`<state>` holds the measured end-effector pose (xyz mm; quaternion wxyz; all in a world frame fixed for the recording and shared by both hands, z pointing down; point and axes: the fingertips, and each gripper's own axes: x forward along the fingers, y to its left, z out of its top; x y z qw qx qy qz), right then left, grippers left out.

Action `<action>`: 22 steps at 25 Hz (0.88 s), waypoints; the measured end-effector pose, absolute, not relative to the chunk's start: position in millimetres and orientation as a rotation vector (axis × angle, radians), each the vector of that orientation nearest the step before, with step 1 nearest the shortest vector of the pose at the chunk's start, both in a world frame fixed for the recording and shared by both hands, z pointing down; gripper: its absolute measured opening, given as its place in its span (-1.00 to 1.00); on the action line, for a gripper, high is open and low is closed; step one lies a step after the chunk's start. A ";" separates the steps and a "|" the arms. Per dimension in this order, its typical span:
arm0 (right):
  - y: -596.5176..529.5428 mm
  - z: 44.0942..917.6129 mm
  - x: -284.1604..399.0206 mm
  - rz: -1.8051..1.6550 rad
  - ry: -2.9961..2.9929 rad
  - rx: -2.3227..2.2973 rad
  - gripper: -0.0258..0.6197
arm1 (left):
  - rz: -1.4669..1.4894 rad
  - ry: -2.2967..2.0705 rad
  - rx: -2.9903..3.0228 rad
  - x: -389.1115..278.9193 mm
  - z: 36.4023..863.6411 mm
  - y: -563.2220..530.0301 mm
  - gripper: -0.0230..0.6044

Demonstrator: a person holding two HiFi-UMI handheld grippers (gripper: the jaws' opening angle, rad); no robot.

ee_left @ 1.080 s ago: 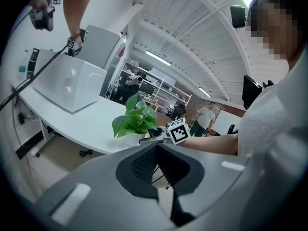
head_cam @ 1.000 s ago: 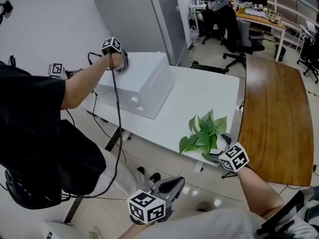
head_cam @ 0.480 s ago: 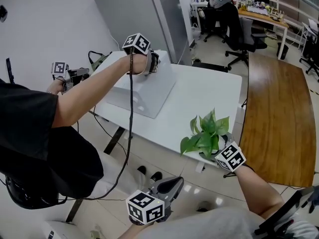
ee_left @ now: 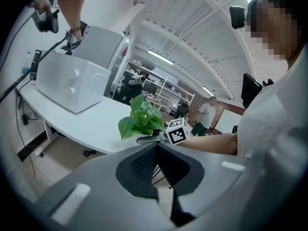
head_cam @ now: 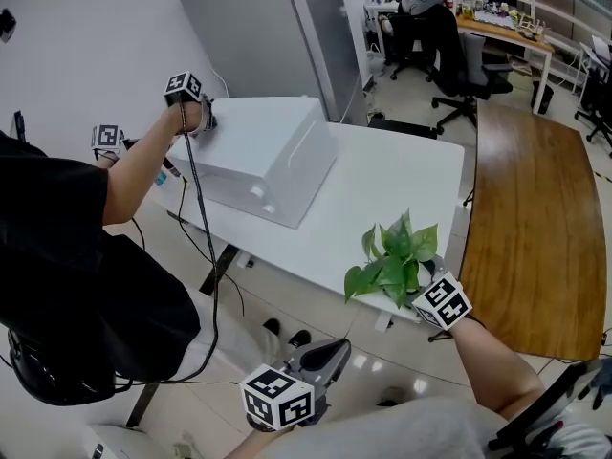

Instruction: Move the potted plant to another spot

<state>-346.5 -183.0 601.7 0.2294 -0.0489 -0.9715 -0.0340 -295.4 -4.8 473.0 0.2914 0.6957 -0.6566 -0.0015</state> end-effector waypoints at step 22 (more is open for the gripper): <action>-204.4 585.7 -325.6 -0.035 -2.746 -0.021 0.48 | 0.010 -1.693 1.914 -289.2 475.7 -26.4 -0.94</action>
